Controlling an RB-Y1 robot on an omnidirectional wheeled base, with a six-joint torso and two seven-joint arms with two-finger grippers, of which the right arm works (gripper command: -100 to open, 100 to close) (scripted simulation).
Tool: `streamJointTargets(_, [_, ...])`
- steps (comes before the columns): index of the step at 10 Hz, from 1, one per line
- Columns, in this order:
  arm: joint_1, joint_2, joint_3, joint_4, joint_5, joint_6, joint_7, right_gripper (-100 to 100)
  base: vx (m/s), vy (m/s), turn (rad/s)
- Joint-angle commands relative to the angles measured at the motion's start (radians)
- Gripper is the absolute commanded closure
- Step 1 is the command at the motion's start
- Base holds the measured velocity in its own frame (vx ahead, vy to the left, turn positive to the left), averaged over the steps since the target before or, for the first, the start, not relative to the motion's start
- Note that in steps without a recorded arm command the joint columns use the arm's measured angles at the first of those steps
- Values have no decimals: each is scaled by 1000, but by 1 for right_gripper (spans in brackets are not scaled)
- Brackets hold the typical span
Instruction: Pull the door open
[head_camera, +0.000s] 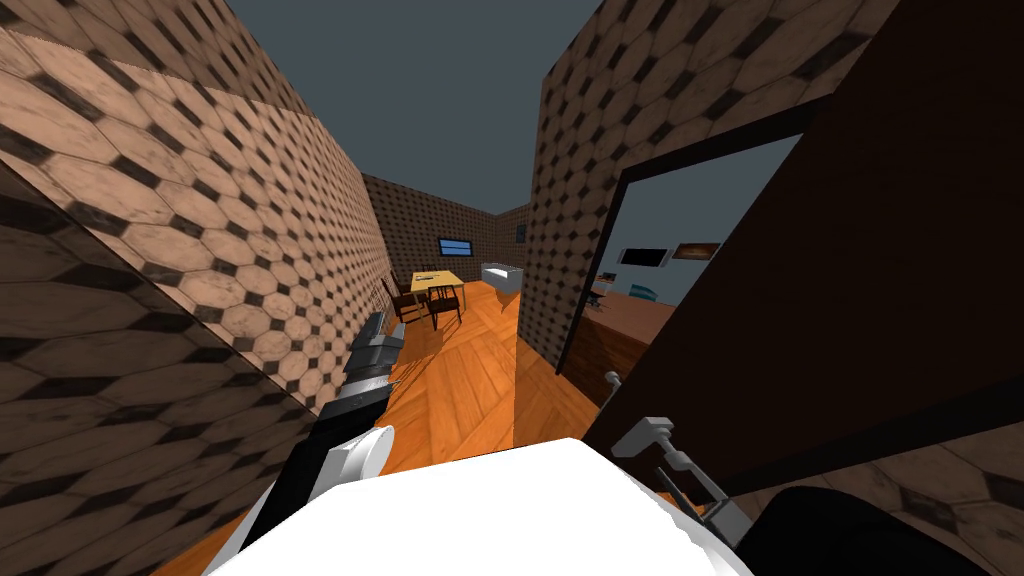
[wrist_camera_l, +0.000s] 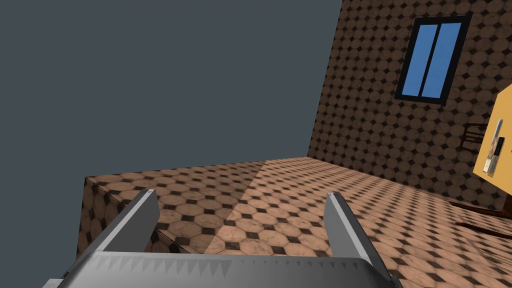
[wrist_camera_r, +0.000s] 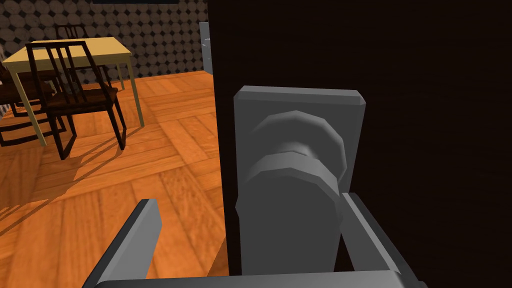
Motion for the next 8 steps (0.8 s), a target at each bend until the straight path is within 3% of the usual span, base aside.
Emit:
streamJointTargets(1, [1,6,20,16,13,-32,-12,100,-59,-8,-23])
streamJointTargets(4, [17,-2,24,31,15,-83,-16,100,-128,-60,-48])
streamJointTargets(6, [17,-2,24,31,15,-83,-16,100,-87,-58,-21])
streamJointTargets(7, [31,-7,26,41,15,-105,-17,100,-100,-60,-68])
streamJointTargets(8, [35,-9,26,43,15,-108,-17,100,-160,-83,-79])
